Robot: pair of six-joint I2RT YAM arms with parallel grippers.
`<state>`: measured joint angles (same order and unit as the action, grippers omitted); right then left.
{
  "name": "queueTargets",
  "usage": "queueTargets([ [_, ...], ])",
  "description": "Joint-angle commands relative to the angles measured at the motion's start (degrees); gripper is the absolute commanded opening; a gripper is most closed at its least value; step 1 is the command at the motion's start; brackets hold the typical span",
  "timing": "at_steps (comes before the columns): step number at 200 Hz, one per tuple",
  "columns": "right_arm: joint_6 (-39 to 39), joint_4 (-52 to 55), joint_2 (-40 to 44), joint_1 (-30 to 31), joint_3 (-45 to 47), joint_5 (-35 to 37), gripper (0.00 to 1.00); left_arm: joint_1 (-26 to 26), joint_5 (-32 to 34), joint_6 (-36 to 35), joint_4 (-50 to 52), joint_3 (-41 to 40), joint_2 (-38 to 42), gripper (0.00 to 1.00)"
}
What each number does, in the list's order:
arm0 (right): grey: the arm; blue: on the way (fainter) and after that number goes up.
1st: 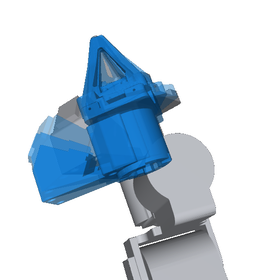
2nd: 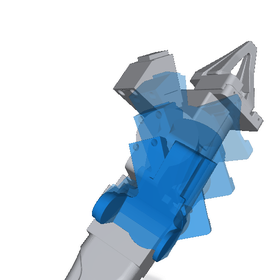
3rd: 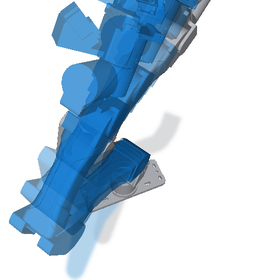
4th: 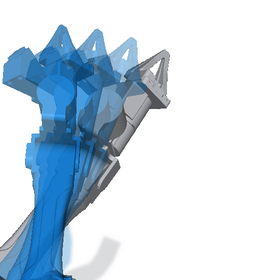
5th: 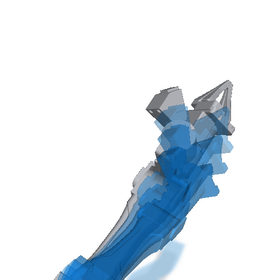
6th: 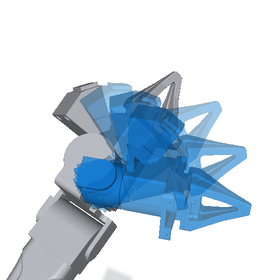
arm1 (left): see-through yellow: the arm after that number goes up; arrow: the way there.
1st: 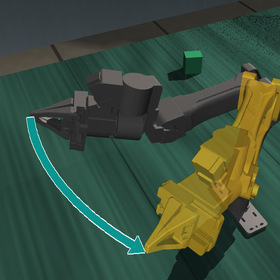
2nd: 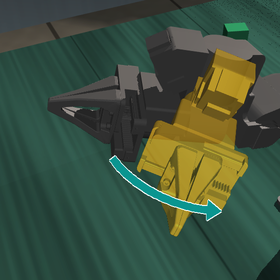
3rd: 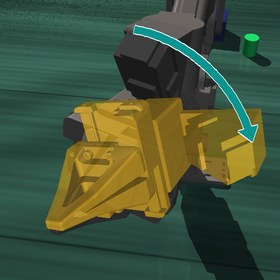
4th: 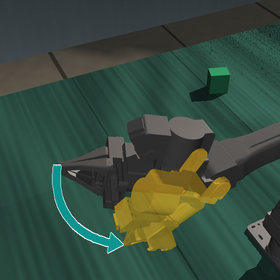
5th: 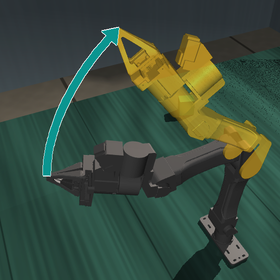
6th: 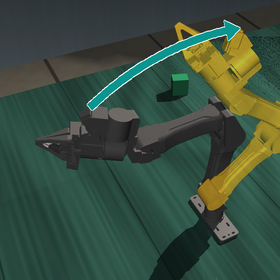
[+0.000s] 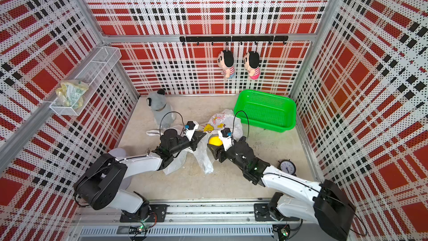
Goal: Untie the knot of a plastic bag & take out the apple
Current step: Pick up the apple from the plastic bag, then place the apple in the basket.
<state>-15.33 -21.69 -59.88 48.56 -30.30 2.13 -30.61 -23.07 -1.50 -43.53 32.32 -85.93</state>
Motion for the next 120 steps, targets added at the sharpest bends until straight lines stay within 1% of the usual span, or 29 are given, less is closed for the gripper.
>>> queueTargets([
  [1, 1.39, -0.20, 7.52, -2.91, 0.07, 3.40, 0.32, -0.54, 1.40, 1.25, -1.81, 1.08, 0.94, 0.03],
  [13, -0.25, -0.29, 11.38, -6.50, 0.37, 5.85, 0.30, -0.65, 1.49, 1.24, -1.81, 1.00, 0.84, 0.03],
  [26, -2.10, 1.44, 13.14, -11.90, -0.56, 9.18, 0.30, -0.70, 1.75, 1.40, -1.79, 1.07, 0.77, 0.03],
  [31, -2.47, 2.39, 13.00, -14.00, -1.24, 9.31, 0.30, -0.77, 1.76, 1.44, -1.75, 1.15, 0.69, 0.03],
  [36, -2.71, 3.31, 12.30, -16.23, -2.16, 10.92, 0.30, -0.79, 1.84, 1.48, -1.77, 1.26, 0.59, 0.03],
  [48, -4.31, 5.70, 9.36, -22.23, -4.54, 10.44, 0.31, -0.79, 1.87, 1.50, -1.77, 1.43, 0.52, 0.03],
  [51, -4.31, 5.70, 7.26, -24.25, -5.49, 10.44, 0.31, -0.84, 1.80, 1.50, -1.74, 1.42, 0.51, 0.03],
  [53, -4.31, 5.70, 7.26, -24.25, -5.49, 10.44, 0.31, -0.92, 1.73, 1.50, -1.78, 1.43, 0.50, 0.03],
  [54, -4.31, 5.70, 6.47, -25.73, -5.89, 10.44, 0.31, -0.88, 1.72, 1.50, -1.80, 1.43, 0.55, 0.03],
  [56, -4.31, 5.70, 5.05, -26.83, -6.21, 10.44, 0.31, -0.86, 1.58, 1.50, -1.82, 1.43, 0.51, 0.03],
  [60, -4.31, 5.70, 4.20, -27.70, -6.93, 10.44, 0.31, -0.87, 1.70, 1.50, -1.82, 1.48, 0.50, 0.03],
  [61, -4.31, 5.70, 3.09, -28.97, -7.35, 10.44, 0.31, -0.86, 1.66, 1.50, -1.82, 1.46, 0.55, 0.03],
  [65, -4.31, 5.70, 0.49, -30.57, -8.30, 10.44, 0.31, -0.89, 1.75, 1.50, -1.78, 1.52, 0.53, 0.03],
  [67, -4.31, 5.70, 0.49, -30.57, -8.30, 10.44, 0.31, -0.99, 1.79, 1.50, -1.79, 1.48, 0.51, 0.03],
  [72, -4.31, 5.70, -3.66, -33.43, -10.03, 10.44, 0.31, -0.91, 1.80, 1.50, -1.78, 1.52, 0.51, 0.03],
  [76, -4.31, 5.70, -4.74, -34.52, -10.67, 10.44, 0.31, -0.95, 1.84, 1.50, -1.77, 1.51, 0.50, 0.03],
  [78, -4.68, 6.54, -6.70, -35.45, -11.21, 8.37, 0.31, -0.88, 1.79, 1.50, -1.81, 1.52, 0.52, 0.03],
  [81, -6.32, 7.21, -8.74, -36.50, -12.34, 6.68, 0.36, -0.86, 1.80, 1.50, -1.78, 1.48, 0.57, 0.03],
  [86, -6.79, 7.81, -11.35, -38.04, -14.25, 6.22, 0.38, -0.86, 1.75, 1.56, -1.82, 1.52, 0.55, 0.03],
  [93, -6.74, 8.79, -15.88, -39.82, -17.09, 5.22, 0.39, -0.86, 1.80, 1.52, -1.75, 1.52, 0.50, 0.03],
  [108, -5.84, 11.02, -25.78, -42.22, -24.26, 6.19, 0.41, -0.91, 1.80, 1.67, -1.74, 1.52, 0.59, 0.03],
  [120, -4.89, 13.29, -32.14, -43.37, -29.62, 7.41, 0.49, -0.86, 1.74, 1.82, -1.78, 1.48, 0.74, 0.03],
])
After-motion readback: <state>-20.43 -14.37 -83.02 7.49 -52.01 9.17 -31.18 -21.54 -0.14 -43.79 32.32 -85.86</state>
